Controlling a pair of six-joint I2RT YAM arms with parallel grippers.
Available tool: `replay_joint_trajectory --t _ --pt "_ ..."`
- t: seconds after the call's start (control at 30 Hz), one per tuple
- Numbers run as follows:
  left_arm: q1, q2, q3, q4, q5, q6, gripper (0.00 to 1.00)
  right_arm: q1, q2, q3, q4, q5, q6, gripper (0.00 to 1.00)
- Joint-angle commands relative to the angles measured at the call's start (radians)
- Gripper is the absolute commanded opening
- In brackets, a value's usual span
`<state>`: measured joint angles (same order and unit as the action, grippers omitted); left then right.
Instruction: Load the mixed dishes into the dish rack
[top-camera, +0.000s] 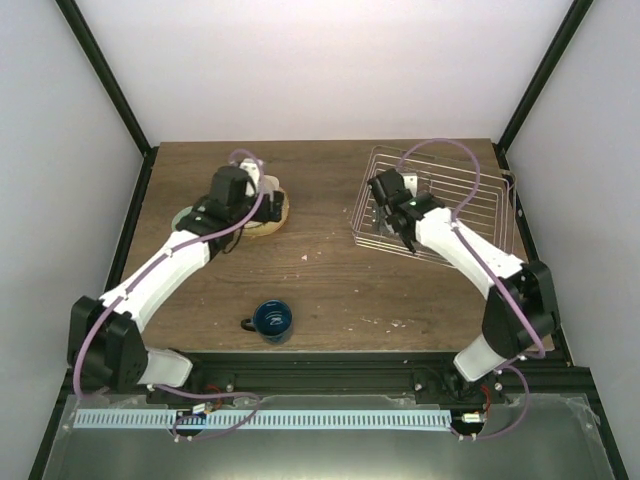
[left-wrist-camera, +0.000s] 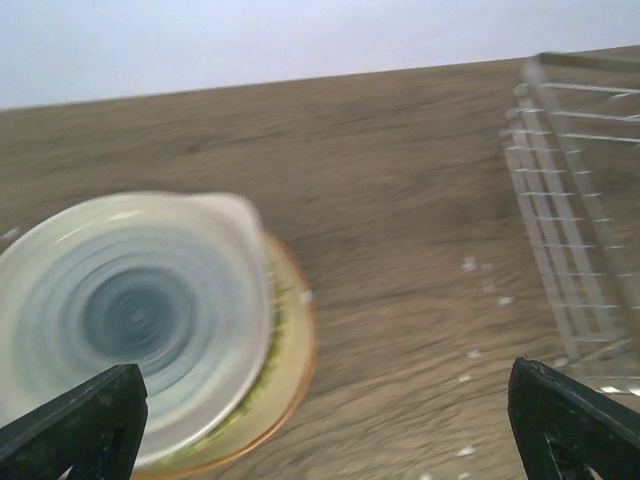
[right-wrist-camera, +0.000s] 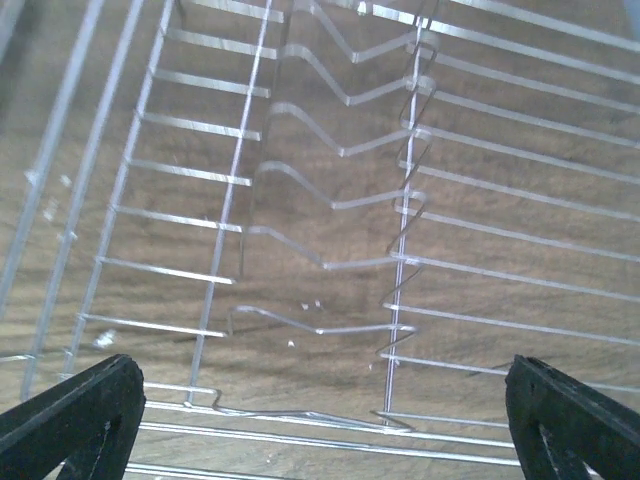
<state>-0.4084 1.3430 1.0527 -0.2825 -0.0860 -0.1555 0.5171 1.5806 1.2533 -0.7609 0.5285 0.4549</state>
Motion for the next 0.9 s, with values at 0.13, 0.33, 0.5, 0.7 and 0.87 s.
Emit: replay_joint_trajectory --t 0.13,0.33,0.5,0.7,0.87 --pt "-0.152 0.226 0.284 -0.037 0.102 0.018 1.00 -0.191 -0.143 0.029 -0.004 -0.073 -0.030 1.00" --pt "-0.229 0.397 0.429 -0.044 0.105 0.020 1.00 -0.413 -0.219 -0.064 0.051 -0.114 -0.064 1.00" --pt "-0.287 0.479 0.479 -0.012 0.089 0.011 1.00 -0.536 -0.280 -0.141 0.101 -0.131 -0.091 1.00" --pt "-0.320 0.558 0.511 0.002 0.104 -0.010 1.00 -0.634 -0.304 -0.182 0.104 -0.112 -0.064 1.00" --pt "-0.341 0.612 0.528 0.005 0.112 -0.016 1.00 -0.685 -0.292 -0.207 0.112 -0.106 -0.055 1.00"
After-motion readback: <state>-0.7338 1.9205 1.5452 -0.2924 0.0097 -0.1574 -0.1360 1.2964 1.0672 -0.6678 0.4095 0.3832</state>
